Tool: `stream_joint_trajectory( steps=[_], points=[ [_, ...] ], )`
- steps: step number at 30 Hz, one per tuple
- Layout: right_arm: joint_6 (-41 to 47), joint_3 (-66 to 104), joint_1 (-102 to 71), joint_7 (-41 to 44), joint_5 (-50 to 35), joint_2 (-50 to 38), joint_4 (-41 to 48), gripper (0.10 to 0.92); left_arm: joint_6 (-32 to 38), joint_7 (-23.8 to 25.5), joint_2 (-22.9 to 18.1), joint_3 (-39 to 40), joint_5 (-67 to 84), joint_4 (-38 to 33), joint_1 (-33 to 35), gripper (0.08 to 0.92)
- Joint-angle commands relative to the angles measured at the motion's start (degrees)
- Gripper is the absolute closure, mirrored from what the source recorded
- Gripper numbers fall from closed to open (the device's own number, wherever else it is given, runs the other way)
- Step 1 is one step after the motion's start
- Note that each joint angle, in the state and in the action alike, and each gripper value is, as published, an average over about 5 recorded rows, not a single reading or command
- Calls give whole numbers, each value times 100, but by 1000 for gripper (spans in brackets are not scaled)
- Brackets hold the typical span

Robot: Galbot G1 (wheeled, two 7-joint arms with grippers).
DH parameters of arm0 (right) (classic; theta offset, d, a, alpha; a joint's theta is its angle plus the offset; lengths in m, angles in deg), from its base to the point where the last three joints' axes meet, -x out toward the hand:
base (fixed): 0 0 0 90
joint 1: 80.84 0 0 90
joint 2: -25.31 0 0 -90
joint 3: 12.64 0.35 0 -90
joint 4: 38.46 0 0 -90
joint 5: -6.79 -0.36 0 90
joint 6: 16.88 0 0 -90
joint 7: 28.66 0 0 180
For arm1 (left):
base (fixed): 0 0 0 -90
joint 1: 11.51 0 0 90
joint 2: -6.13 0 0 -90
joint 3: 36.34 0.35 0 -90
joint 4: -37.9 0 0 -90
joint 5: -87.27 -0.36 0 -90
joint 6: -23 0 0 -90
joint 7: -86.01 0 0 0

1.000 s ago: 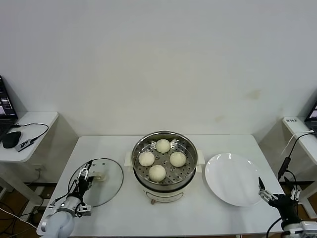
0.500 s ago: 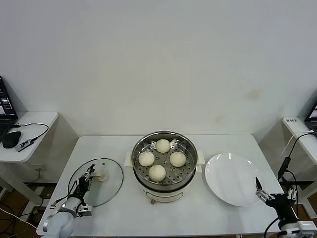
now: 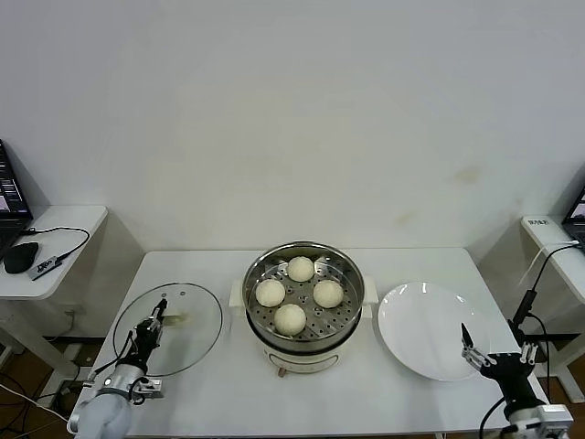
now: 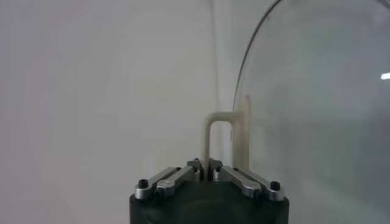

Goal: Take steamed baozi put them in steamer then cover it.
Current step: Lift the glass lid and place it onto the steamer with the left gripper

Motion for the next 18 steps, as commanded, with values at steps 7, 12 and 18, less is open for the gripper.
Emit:
stream_joint_trajectory(
  steps=[7,12,18],
  points=[
    [-299,-158,169,158,834,120,55,203,-1130,1244,560,-1221,759,-3223,1688,859],
    [-328,-341,162,219,1025,136,124,203,-1688,1642,660,-725,952,-4197,1707,859],
    [-340,-500,227,223,1213,150,210,203,-2190,1892,776,400,736,-4407,1144,859]
  ],
)
